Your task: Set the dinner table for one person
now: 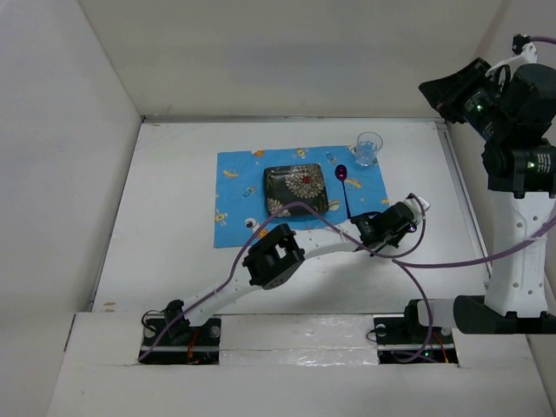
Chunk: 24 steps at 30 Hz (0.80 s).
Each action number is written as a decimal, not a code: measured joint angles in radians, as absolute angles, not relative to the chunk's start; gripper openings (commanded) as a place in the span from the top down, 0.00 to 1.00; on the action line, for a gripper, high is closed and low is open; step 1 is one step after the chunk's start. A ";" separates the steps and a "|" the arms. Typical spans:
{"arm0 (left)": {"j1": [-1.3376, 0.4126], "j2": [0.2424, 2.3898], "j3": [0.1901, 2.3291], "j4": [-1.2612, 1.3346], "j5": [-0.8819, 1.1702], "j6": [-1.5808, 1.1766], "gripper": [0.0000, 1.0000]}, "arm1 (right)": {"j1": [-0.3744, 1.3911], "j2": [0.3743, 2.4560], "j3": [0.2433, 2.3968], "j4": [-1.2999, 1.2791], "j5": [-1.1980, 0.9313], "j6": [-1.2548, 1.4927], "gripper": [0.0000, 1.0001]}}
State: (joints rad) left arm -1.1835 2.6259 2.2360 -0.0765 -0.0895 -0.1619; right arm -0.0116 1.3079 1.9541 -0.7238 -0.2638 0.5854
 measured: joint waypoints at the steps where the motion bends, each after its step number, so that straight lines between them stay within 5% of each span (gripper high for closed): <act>1: -1.185 2.630 2.242 -0.077 -0.093 -0.162 0.88 | -0.012 1.312 1.971 -0.718 -0.266 0.596 0.77; 6: -1.203 2.646 2.260 -0.070 -0.118 -0.153 1.00 | -0.013 1.327 2.050 -0.670 -0.281 0.630 0.77; 17: -1.237 2.621 2.246 -0.090 -0.112 -0.236 1.00 | -0.033 1.338 2.094 -0.638 -0.313 0.661 0.79; 24: -1.182 2.351 2.123 -0.175 -0.086 -0.315 1.00 | -0.060 1.379 2.218 -0.569 -0.394 0.722 0.79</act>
State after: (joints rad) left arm -1.1816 2.3512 2.1231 -0.1753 -0.0860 -0.3149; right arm -0.0601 1.3788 2.2185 -0.5686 -0.3939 0.7219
